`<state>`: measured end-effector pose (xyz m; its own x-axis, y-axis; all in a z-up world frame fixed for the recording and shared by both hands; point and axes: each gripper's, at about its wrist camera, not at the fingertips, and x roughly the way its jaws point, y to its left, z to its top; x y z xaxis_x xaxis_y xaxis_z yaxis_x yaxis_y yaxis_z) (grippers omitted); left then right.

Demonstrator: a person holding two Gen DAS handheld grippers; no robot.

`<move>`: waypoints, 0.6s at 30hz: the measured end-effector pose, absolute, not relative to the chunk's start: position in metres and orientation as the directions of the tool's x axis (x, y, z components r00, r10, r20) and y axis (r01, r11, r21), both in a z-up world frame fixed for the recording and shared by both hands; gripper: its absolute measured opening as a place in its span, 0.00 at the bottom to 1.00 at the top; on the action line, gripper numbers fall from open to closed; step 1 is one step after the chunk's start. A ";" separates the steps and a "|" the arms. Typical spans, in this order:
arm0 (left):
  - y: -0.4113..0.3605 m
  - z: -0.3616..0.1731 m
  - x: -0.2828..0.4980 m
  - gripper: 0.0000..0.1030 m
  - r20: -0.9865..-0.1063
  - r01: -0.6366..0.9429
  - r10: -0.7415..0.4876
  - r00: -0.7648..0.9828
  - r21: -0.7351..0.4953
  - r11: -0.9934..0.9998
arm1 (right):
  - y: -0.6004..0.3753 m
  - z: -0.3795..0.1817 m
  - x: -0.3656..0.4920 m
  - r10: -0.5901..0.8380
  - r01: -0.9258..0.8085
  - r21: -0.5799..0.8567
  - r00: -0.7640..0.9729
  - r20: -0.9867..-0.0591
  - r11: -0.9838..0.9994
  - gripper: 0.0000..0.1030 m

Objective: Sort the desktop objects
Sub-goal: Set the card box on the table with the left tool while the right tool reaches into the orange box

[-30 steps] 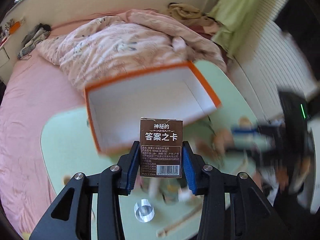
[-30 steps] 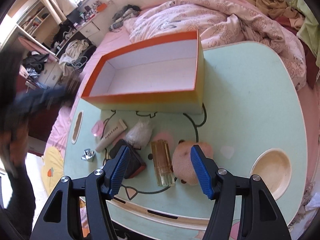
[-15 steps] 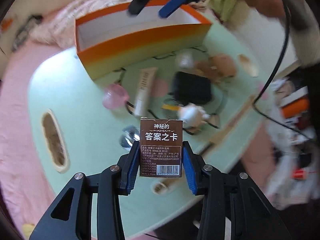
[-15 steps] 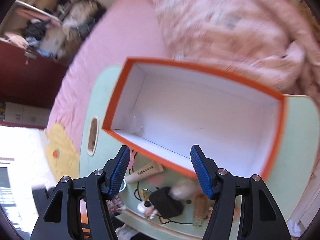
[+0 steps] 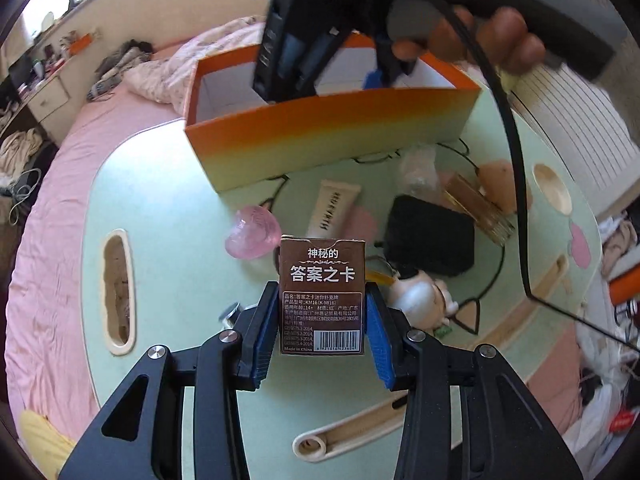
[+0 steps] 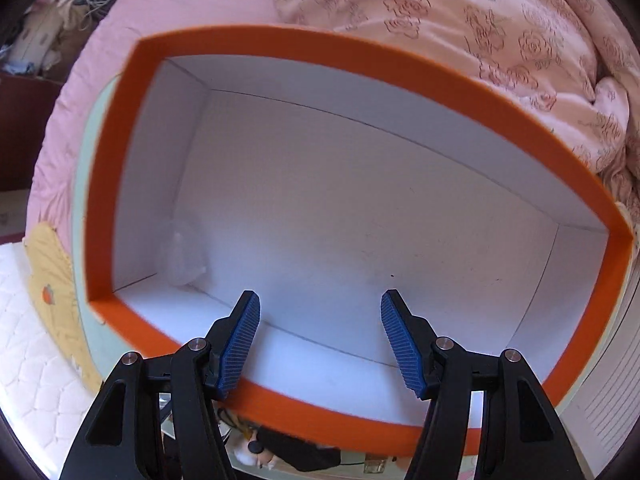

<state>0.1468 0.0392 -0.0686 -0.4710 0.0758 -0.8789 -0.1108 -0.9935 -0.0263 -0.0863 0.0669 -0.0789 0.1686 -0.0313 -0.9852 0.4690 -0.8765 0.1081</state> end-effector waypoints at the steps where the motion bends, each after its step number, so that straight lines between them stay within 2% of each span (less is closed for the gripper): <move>1: 0.037 -0.065 0.149 0.41 -0.875 -0.103 0.066 -0.480 -0.019 -0.995 | 0.067 -0.079 -0.087 -0.031 0.468 0.107 0.167 -0.985 -0.877 0.62; 6: 0.033 -0.057 0.151 0.41 -0.873 -0.094 0.075 -0.482 -0.034 -0.995 | 0.065 -0.075 -0.089 -0.013 0.474 0.085 0.153 -0.988 -0.876 0.63; 10: 0.030 -0.055 0.152 0.41 -0.870 -0.082 0.082 -0.486 -0.047 -0.995 | 0.063 -0.071 -0.089 -0.006 0.486 0.069 0.130 -0.992 -0.871 0.67; 13: 0.028 -0.052 0.152 0.41 -0.866 -0.079 0.104 -0.488 -0.075 -0.994 | 0.063 -0.067 -0.088 -0.016 0.481 0.062 0.100 -0.995 -0.874 0.71; 18: 0.024 -0.043 0.151 0.41 -0.864 -0.076 0.146 -0.482 -0.125 -0.989 | 0.067 -0.058 -0.092 -0.046 0.464 0.070 0.063 -0.997 -0.883 0.71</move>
<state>0.1509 0.0239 -0.0427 -0.4820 0.1456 -0.8640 -0.0756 -0.9893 -0.1245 -0.0915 0.0672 -0.0577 0.0626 -0.0461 -0.9970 0.4644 -0.8829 0.0699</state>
